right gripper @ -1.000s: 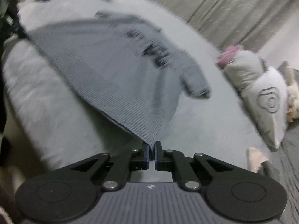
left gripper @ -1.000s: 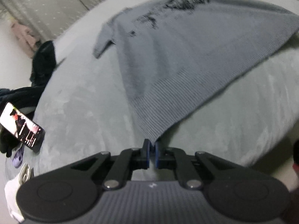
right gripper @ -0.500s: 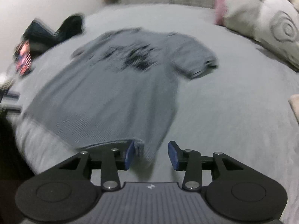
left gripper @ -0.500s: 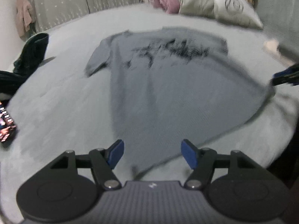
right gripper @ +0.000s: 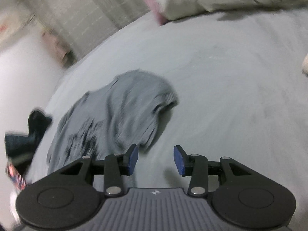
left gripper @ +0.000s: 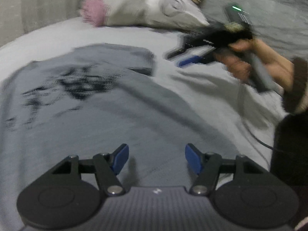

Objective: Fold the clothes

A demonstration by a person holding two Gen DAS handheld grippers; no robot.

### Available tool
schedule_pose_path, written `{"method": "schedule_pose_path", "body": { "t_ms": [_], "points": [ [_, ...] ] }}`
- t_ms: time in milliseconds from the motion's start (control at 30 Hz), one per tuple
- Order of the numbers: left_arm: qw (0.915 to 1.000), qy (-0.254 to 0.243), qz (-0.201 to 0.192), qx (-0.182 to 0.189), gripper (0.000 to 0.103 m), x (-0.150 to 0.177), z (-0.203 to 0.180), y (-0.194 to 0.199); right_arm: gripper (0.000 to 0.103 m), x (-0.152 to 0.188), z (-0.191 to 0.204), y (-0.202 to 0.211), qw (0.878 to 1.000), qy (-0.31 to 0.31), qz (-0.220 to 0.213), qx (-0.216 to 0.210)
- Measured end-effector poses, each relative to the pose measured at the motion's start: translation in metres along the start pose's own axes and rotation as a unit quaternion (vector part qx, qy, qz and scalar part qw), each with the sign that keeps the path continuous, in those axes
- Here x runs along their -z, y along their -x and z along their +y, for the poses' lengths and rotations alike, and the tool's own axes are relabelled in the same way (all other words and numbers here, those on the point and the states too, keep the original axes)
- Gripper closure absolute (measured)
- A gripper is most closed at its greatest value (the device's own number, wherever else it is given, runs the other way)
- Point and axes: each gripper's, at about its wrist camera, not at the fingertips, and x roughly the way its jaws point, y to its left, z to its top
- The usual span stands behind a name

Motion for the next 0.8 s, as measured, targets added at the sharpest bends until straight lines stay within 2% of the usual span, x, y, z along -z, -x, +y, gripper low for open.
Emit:
{"method": "schedule_pose_path", "body": {
  "t_ms": [133,233,300,333,367,400,633,800],
  "points": [
    [0.9994,-0.001,-0.01,0.032,0.042,0.002,-0.009,-0.019,0.063,-0.018,-0.017,-0.028,0.997,-0.056,-0.015,-0.042],
    [0.9978,0.008,-0.027,0.059,0.042,0.006,-0.008,-0.029,0.064,-0.027,-0.03,-0.051,0.989,-0.114,-0.038,-0.089],
    [0.9966,0.017,-0.034,0.072,0.042,0.008,-0.005,-0.031,0.074,-0.029,-0.037,-0.063,0.982,-0.145,-0.05,-0.108],
    [0.9958,0.024,-0.038,0.08,0.042,0.008,-0.003,-0.032,0.084,-0.03,-0.039,-0.068,0.98,-0.157,-0.052,-0.113],
    [0.995,0.028,-0.041,0.087,0.042,0.008,-0.001,-0.032,0.096,-0.031,-0.04,-0.071,0.979,-0.162,-0.051,-0.112],
    [0.9941,0.033,-0.043,0.094,0.042,0.008,0.001,-0.032,0.097,-0.032,-0.042,-0.073,0.979,-0.166,-0.051,-0.111],
    [0.9916,0.048,-0.048,0.11,0.042,0.008,0.006,-0.03,0.098,-0.065,-0.033,-0.034,0.981,-0.117,-0.147,-0.053],
    [0.9909,0.044,-0.044,0.119,0.042,0.008,0.004,-0.031,0.098,-0.07,-0.021,-0.043,0.987,-0.066,-0.147,0.01]
  ]
}}
